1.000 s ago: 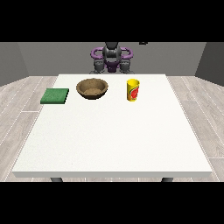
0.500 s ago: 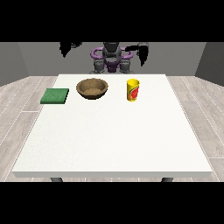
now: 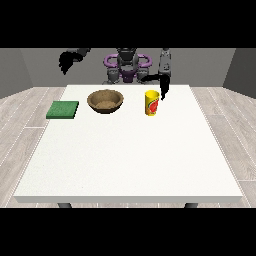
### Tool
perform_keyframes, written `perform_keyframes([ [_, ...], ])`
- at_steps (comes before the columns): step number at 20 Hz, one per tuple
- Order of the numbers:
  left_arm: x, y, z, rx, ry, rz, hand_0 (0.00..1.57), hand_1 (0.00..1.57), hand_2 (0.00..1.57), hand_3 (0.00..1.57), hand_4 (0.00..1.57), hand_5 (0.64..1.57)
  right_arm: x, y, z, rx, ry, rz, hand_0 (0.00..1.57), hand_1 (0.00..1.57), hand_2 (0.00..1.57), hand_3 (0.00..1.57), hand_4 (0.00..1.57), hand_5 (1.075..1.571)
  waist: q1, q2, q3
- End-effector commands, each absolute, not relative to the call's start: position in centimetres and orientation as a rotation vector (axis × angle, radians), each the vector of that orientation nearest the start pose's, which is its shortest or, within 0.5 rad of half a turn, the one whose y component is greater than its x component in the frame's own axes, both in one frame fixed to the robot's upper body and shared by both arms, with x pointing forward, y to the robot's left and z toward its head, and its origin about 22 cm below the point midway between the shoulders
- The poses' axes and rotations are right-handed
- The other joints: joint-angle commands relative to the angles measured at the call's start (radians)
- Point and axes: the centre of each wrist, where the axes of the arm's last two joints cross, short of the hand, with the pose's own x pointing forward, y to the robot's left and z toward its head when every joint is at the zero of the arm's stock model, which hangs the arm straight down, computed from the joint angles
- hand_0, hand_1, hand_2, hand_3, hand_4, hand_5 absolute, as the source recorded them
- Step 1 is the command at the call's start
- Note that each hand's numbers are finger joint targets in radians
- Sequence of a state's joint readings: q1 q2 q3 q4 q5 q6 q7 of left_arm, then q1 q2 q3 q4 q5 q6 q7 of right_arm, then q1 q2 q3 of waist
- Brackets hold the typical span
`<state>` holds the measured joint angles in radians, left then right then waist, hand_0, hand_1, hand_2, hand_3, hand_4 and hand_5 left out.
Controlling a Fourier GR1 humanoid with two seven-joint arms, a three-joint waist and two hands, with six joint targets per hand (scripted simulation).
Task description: Pick the cup and pour the ball into the bowl, then pick the bowl and place it on the pad
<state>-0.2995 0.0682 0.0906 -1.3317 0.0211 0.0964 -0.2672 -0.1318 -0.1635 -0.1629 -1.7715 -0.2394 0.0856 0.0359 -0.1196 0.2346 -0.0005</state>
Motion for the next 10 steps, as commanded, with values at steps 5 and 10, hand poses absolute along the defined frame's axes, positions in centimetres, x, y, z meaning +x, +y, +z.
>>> perform_keyframes([
  [5, 32.2, 25.1, -2.7, 0.085, -1.824, -0.007, 0.0, 0.0, 0.0, 0.0, 0.14, 1.433, 26.2, -31.4, 6.9, 0.055, -1.833, -0.049, 0.0, 0.0, 0.0, 0.0, 0.67, 1.56, 0.004, -0.029, 0.0003],
  [10, 35.1, 24.2, -2.3, 0.062, -1.844, 0.004, 0.0, 0.0, 0.0, 0.0, 0.19, 1.423, 28.2, -30.9, 8.6, 0.048, -1.865, -0.029, 0.0, 0.0, 0.0, 0.0, 0.67, 1.563, 0.0, -0.004, 0.0001],
])
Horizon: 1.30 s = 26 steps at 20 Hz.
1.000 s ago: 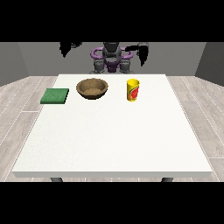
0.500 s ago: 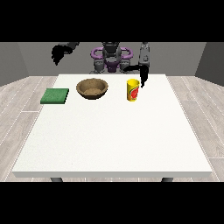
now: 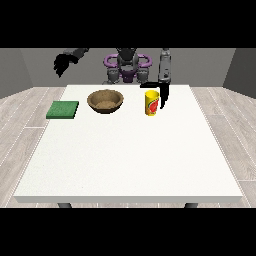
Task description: Pick the cup and pour the ball into the bowl, then pick the bowl and place it on the pad
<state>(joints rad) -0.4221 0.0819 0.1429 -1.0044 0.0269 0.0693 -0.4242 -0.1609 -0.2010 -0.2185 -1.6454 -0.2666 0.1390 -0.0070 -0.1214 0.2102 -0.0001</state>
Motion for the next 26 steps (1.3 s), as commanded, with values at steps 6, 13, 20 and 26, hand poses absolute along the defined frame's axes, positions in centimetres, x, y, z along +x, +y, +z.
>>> perform_keyframes([
  [6, 35.2, 26.0, -4.2, 0.122, -1.846, 0.083, 0.0, 0.0, 0.0, 0.0, 0.89, 1.555, 27.2, -31.2, 7.5, 0.084, -1.906, -0.022, 0.0, 0.0, 0.0, 0.0, 0.67, 1.566, -0.043, 0.062, -0.0005],
  [13, 34.1, 25.3, -6.8, 0.393, -1.826, 0.005, 1.27, 1.27, 1.57, 1.57, 1.35, 1.468, 27.4, -34.6, 13.7, 0.134, -1.931, 0.044, 0.0, 0.0, 0.0, 0.17, 0.65, 1.568, -0.129, 0.087, -0.0008],
  [20, 36.0, 24.0, -4.3, 0.518, -1.734, -0.187, 1.27, 1.27, 1.57, 1.57, 1.4, 1.432, 26.8, -38.3, 9.4, 0.081, -1.761, -0.03, 0.0, 0.0, 0.0, 0.29, 0.64, 1.567, -0.068, -0.097, 0.0017],
  [26, 37.6, 18.9, -2.9, 0.806, -1.706, -0.543, 1.34, 1.34, 1.57, 1.57, 1.41, 1.525, 27.6, -38.0, 7.8, 0.077, -1.66, -0.056, 0.0, 0.0, 0.0, 0.25, 0.63, 1.562, -0.065, -0.195, 0.0059],
])
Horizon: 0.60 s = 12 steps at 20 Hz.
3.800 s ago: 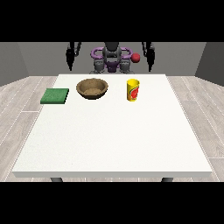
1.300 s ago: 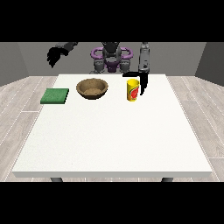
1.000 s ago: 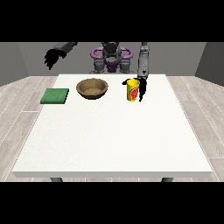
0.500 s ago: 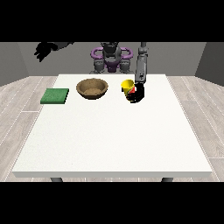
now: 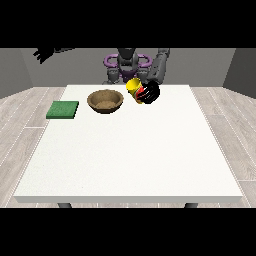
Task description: Pick the cup and pour the ball into the bowl, then pick the bowl and place it on the pad
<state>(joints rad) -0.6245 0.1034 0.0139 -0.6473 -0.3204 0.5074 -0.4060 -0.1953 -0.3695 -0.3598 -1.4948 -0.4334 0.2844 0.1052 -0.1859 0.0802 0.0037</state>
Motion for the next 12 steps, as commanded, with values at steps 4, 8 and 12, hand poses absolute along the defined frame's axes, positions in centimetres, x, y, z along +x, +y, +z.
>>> perform_keyframes([
  [4, 38.9, 19.2, -2.1, 1.052, -1.628, -0.808, 1.36, 1.36, 1.57, 1.57, 1.46, 1.535, 27.5, -38.1, 5.9, 0.082, -1.642, -0.06, 0.0, 0.0, 0.0, 0.15, 0.67, 1.561, -0.012, -0.055, 0.0053],
  [8, 39.5, 13.9, -1.2, 1.105, -1.54, -0.967, 1.36, 1.36, 1.57, 1.57, 1.44, 1.545, 27.2, -39.9, 4.2, 0.073, -1.592, -0.1, 0.0, 0.0, 0.0, 0.0, 0.68, 1.559, 0.04, -0.109, 0.0007],
  [12, 39.1, 9.9, -0.9, 1.115, -1.485, -1.042, 1.36, 1.36, 1.57, 1.57, 1.44, 1.545, 26.5, -41.3, 3.5, 0.082, -1.592, -0.108, 0.0, 0.0, 0.0, 0.0, 0.68, 1.559, 0.044, -0.12, -0.0025],
])
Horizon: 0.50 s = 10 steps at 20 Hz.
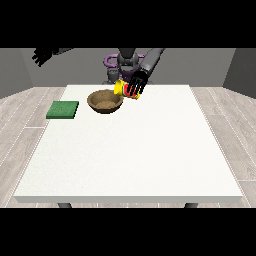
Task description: Pick the cup and pour the ball into the bowl, then pick the bowl and place it on the pad
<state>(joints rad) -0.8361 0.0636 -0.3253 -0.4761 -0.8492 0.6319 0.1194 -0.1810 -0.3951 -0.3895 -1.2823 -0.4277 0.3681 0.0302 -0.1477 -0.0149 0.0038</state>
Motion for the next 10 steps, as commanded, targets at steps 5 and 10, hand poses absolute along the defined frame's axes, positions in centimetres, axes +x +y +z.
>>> perform_keyframes([
  [5, 38.8, 6.5, 0.7, 1.274, -1.406, -1.221, 1.33, 1.33, 1.57, 1.57, 1.41, 1.554, 28.2, -40.7, 2.8, 0.097, -1.566, -0.101, 0.0, 0.0, 0.0, 0.15, 0.7, 1.559, -0.008, -0.046, -0.002],
  [10, 40.3, 5.6, 2.8, 1.541, -1.297, -1.393, 1.47, 1.47, 1.57, 1.57, 1.1, 1.57, 28.9, -39.6, 3.2, 0.103, -1.549, -0.085, 0.0, 0.0, 0.0, 0.25, 0.7, 1.556, -0.018, -0.045, -0.0028],
])
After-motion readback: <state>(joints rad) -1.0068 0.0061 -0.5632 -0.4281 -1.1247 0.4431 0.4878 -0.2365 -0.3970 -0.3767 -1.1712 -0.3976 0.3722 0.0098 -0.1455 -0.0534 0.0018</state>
